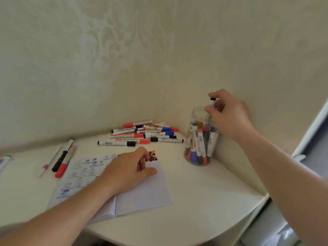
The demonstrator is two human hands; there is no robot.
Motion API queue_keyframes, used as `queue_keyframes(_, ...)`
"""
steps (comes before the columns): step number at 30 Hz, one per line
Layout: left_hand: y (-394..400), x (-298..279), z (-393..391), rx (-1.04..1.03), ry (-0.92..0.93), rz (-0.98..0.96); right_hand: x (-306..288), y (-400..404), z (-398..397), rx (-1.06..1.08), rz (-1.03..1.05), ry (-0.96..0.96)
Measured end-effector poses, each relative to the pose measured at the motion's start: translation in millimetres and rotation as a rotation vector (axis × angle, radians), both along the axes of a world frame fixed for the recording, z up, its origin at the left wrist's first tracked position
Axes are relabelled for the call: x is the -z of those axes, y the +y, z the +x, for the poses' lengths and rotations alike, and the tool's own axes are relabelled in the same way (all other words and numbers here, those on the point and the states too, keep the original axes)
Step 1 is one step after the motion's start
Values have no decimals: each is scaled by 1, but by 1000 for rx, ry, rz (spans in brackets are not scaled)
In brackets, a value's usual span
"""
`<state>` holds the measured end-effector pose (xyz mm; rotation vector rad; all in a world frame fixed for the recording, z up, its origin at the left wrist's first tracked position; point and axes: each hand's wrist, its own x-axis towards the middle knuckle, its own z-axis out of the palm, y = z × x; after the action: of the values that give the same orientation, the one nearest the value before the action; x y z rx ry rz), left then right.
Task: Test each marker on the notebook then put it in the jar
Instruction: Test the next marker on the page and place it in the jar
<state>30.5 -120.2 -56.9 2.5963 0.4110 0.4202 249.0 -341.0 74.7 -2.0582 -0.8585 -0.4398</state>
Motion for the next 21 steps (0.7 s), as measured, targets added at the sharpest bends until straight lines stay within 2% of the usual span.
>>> queue_keyframes(4,0,0,1,2,4,16,1,3,-5,81,-227,-194)
queue_keyframes(8,0,0,1,6,19,19,5,6,-11,155,-650,-186)
queue_keyframes(10,0,-1,1,4,18,12,5,6,-8,132,-714,-204)
queue_keyframes(13,-2,-3,0,10,10,-1,10,5,1,106,-536,-311)
queue_keyframes(16,1,-2,1,15,-27,-83,22,11,-9,86,-158,-594)
queue_keyframes(18,10,-5,6,7,-103,-315,30,28,-34,-38,69,-726)
queue_keyframes(20,26,-11,14,-51,-216,-557,44,53,-57,-223,95,-691)
queue_keyframes(21,37,-13,16,-105,-260,-577,54,67,-64,-285,63,-621)
